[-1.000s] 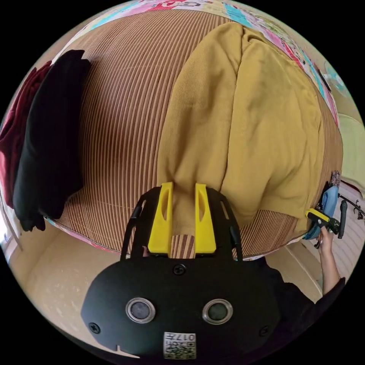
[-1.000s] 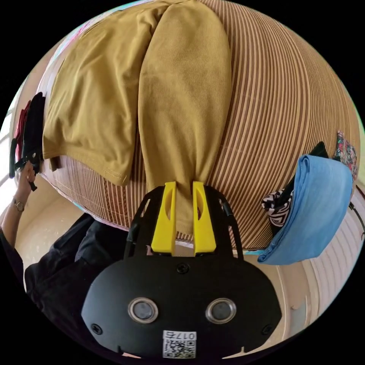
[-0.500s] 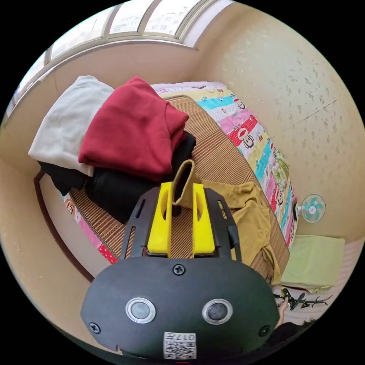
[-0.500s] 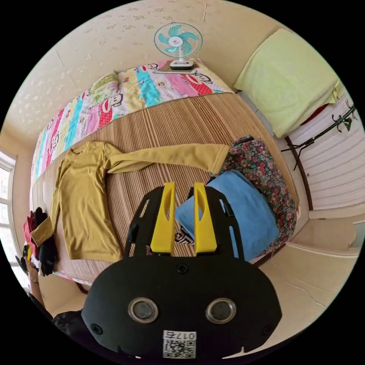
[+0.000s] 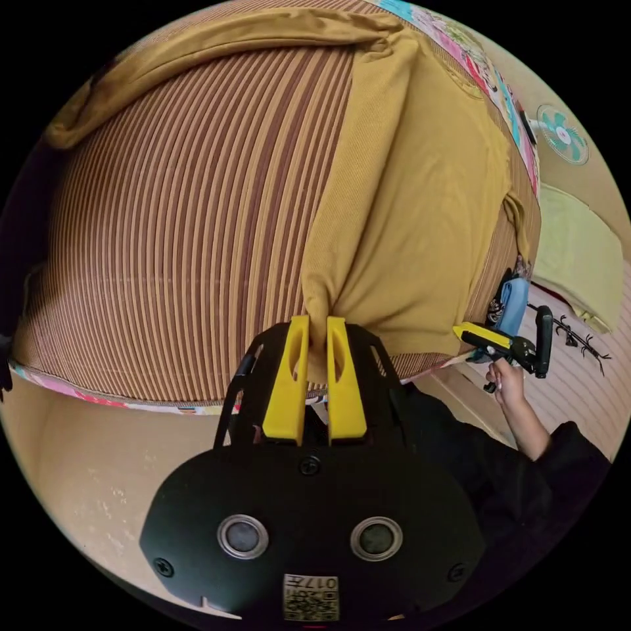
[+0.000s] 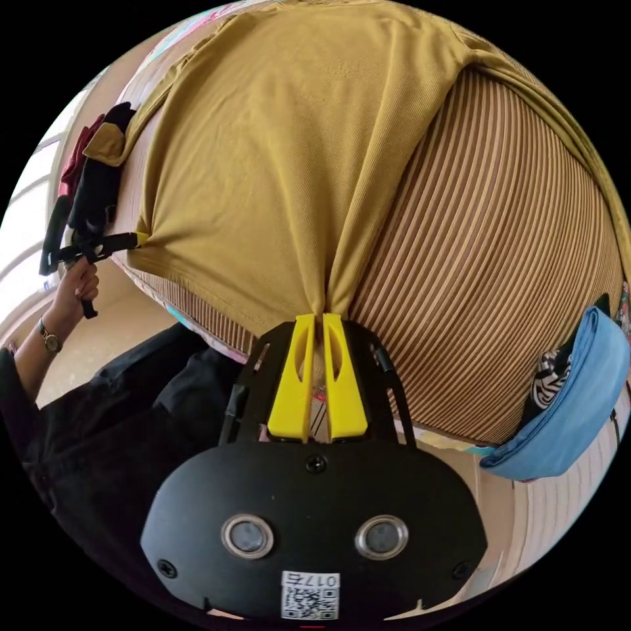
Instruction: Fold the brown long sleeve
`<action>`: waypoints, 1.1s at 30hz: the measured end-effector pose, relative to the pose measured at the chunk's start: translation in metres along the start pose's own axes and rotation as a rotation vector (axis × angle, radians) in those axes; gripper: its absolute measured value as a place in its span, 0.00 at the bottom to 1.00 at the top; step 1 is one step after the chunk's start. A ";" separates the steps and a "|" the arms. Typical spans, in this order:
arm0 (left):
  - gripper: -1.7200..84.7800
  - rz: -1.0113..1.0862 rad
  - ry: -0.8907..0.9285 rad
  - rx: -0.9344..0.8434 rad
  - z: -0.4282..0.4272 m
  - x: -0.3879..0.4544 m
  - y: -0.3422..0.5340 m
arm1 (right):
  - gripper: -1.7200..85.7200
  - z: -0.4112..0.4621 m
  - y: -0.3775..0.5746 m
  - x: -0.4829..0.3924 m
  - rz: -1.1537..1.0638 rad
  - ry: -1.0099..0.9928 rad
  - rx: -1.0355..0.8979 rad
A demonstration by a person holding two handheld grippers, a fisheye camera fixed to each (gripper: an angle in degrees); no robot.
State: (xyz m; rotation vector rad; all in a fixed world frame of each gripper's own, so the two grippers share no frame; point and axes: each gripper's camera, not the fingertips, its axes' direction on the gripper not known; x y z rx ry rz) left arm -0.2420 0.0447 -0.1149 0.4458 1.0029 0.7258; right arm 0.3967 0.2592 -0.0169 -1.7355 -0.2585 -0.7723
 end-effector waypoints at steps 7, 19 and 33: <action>0.14 -0.244 0.108 -0.155 0.036 -0.061 0.089 | 0.09 -0.017 0.065 0.104 0.183 -0.504 -0.007; 0.11 -0.456 0.222 -0.017 -0.010 -0.102 0.098 | 0.16 -0.205 -0.017 0.405 0.919 -0.383 0.700; 0.10 -0.470 0.225 -0.042 0.008 -0.109 0.126 | 0.06 -0.193 0.206 0.361 1.018 -0.262 1.137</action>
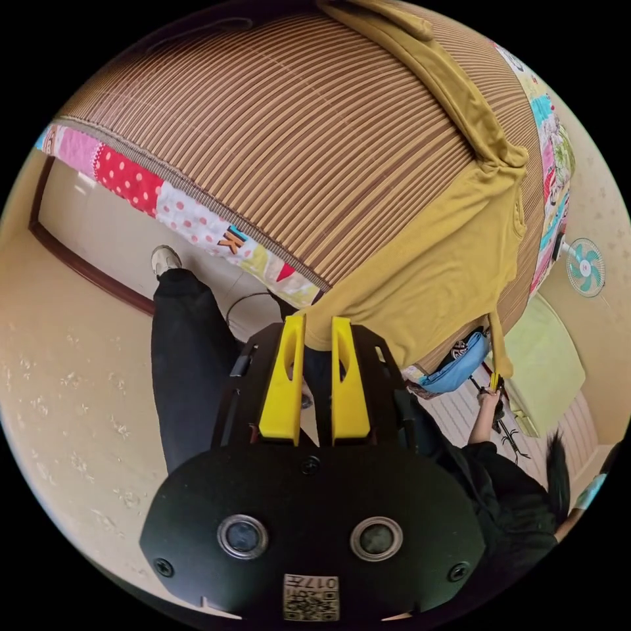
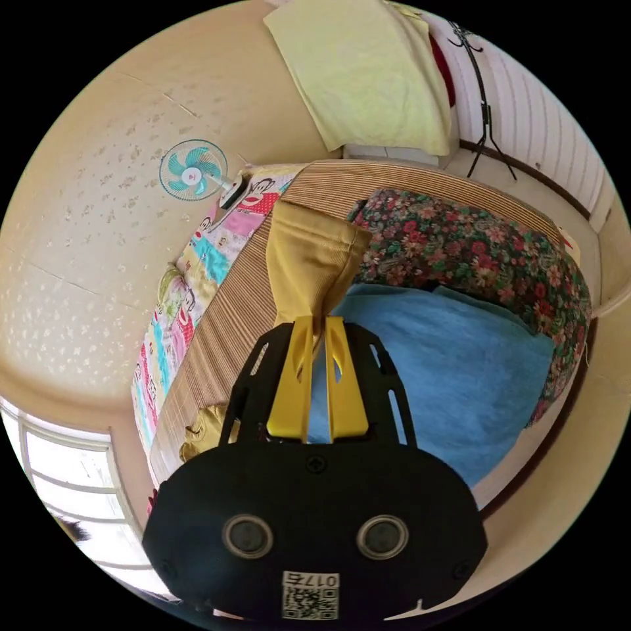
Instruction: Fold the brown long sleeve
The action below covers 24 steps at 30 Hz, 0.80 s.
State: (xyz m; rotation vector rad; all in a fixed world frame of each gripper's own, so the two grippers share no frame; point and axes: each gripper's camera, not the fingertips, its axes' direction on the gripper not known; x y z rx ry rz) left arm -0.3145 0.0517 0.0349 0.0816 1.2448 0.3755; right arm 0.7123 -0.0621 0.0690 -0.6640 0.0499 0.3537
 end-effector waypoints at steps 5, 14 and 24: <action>0.10 -0.021 0.089 0.003 0.017 -0.016 0.009 | 0.06 0.010 0.071 0.141 0.450 -0.104 -0.041; 0.13 0.012 0.343 0.256 -0.017 -0.044 0.028 | 0.06 0.013 0.064 0.025 0.268 -0.525 0.125; 0.15 0.283 0.126 0.447 -0.077 0.010 -0.029 | 0.06 0.189 0.226 -0.285 -0.563 -0.582 -0.531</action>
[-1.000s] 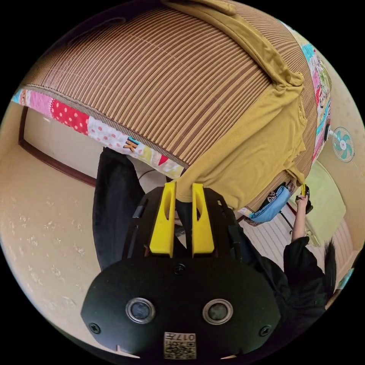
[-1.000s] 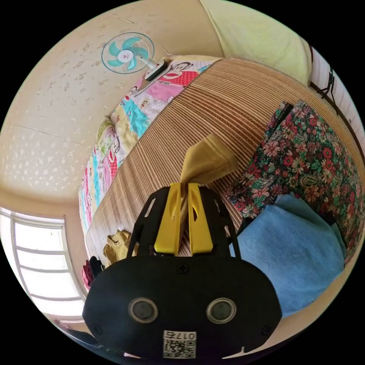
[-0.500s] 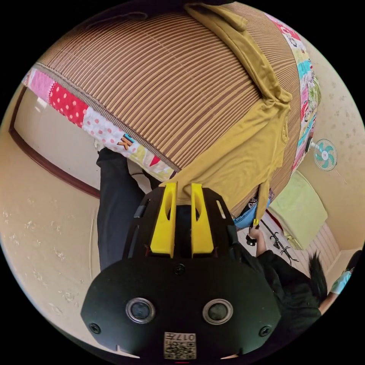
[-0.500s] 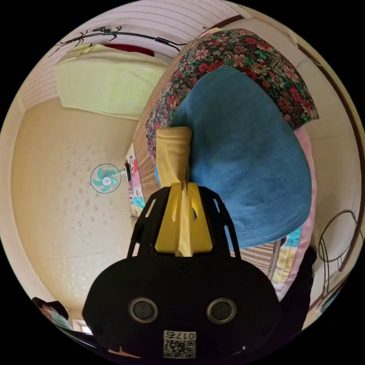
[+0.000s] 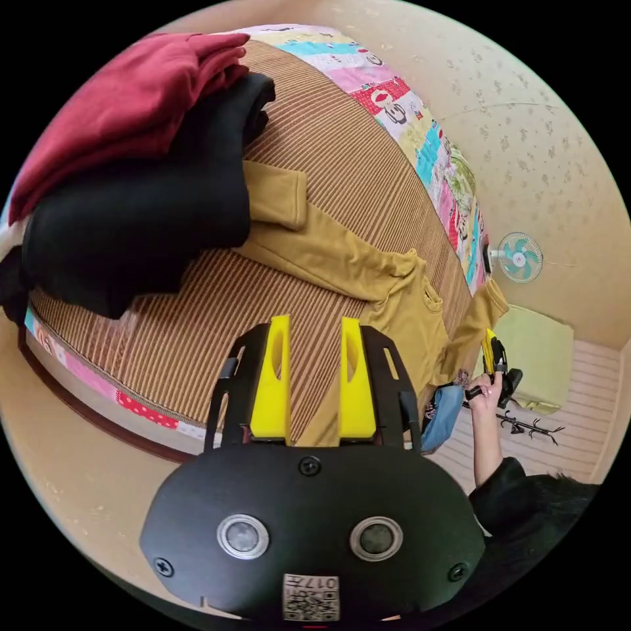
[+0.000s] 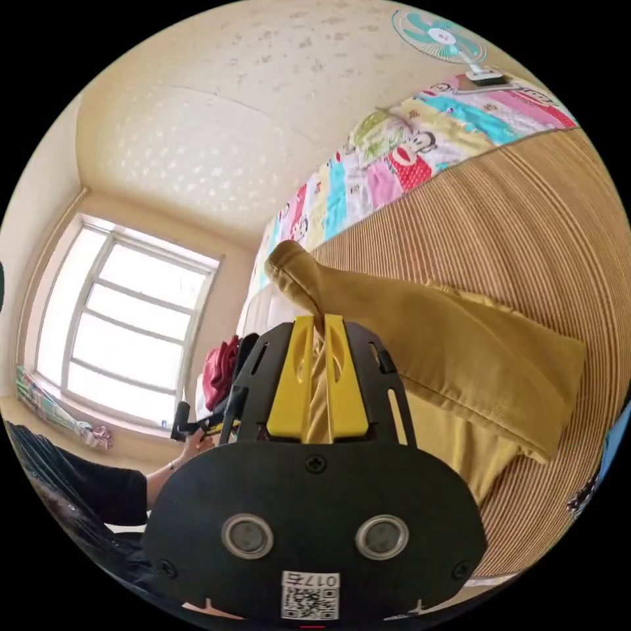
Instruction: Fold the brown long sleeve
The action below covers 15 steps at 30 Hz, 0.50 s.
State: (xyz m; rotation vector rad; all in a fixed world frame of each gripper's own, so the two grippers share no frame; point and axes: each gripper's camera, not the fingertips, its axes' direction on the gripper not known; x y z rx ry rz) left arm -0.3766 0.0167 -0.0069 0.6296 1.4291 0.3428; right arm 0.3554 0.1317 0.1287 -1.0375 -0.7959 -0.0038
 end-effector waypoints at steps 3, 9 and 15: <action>0.15 0.160 -0.172 0.047 0.007 0.025 -0.037 | 0.07 0.135 0.045 0.020 0.027 0.148 -0.450; 0.17 0.517 -0.491 -0.025 0.058 0.060 -0.087 | 0.06 0.148 0.116 0.016 0.082 0.107 -0.561; 0.09 0.595 -0.590 -0.180 0.116 0.046 -0.093 | 0.05 0.096 0.151 0.037 0.193 0.145 -0.609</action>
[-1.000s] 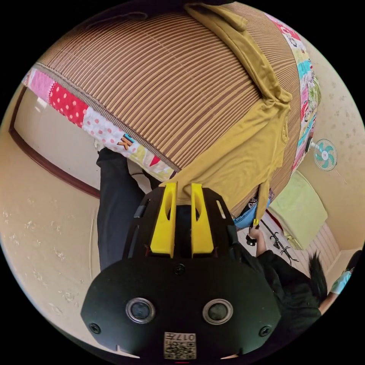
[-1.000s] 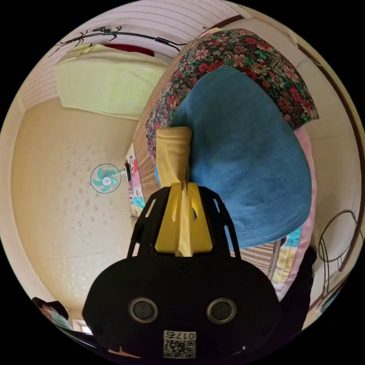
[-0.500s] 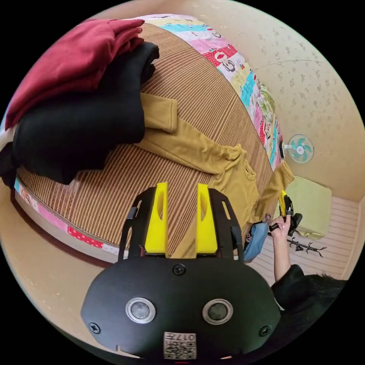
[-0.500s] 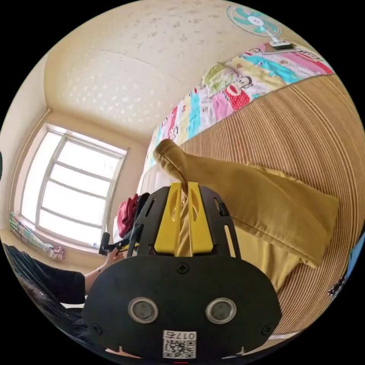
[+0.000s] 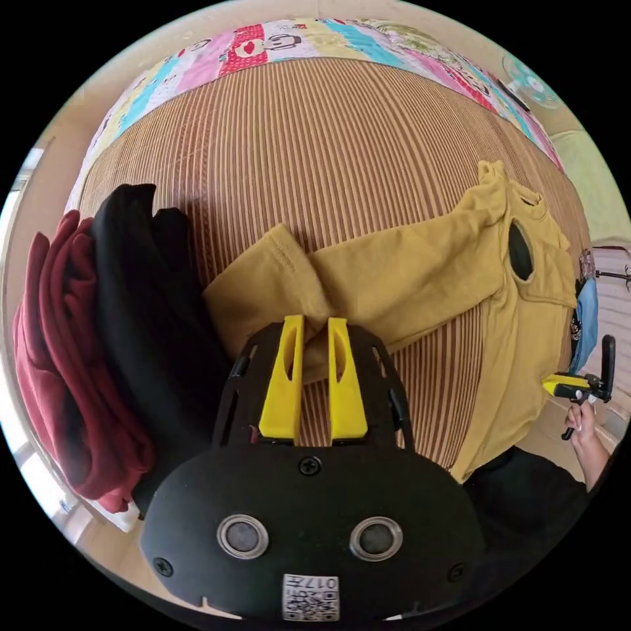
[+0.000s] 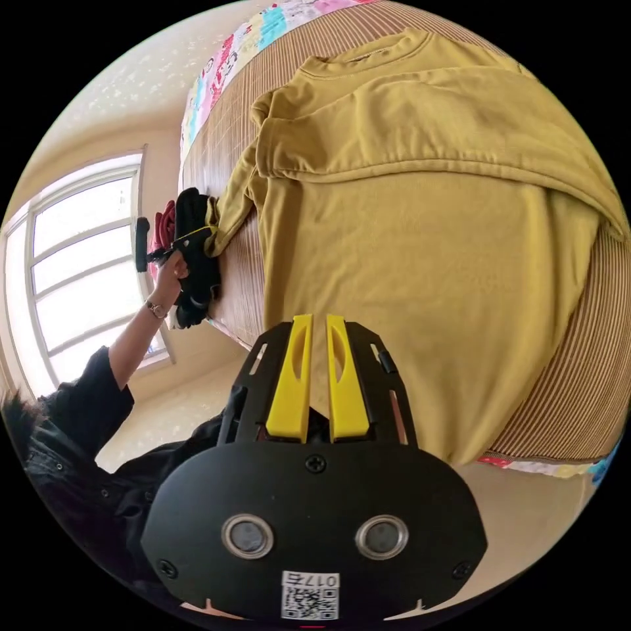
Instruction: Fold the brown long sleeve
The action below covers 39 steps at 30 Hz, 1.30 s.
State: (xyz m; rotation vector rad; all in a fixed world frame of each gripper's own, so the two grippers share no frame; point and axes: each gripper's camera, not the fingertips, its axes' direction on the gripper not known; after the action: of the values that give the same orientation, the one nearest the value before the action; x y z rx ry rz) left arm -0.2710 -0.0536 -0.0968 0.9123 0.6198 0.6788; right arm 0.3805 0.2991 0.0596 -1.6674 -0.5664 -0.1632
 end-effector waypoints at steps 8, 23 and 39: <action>0.06 -0.377 0.601 0.741 -0.165 -0.062 0.091 | 0.03 -0.028 0.012 0.038 0.158 -0.107 0.116; 0.11 0.270 0.807 0.400 -0.078 0.300 -0.002 | 0.09 -0.133 0.064 0.162 0.176 -0.111 0.157; 0.06 -0.050 0.511 -0.366 0.120 0.195 0.090 | 0.06 -0.073 0.042 0.227 0.029 -0.039 -0.172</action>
State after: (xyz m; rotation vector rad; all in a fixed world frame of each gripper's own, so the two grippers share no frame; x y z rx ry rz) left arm -0.0835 0.0733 -0.0001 0.3775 0.9297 0.9534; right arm 0.6120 0.2876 0.1307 -1.8481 -0.5708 -0.1620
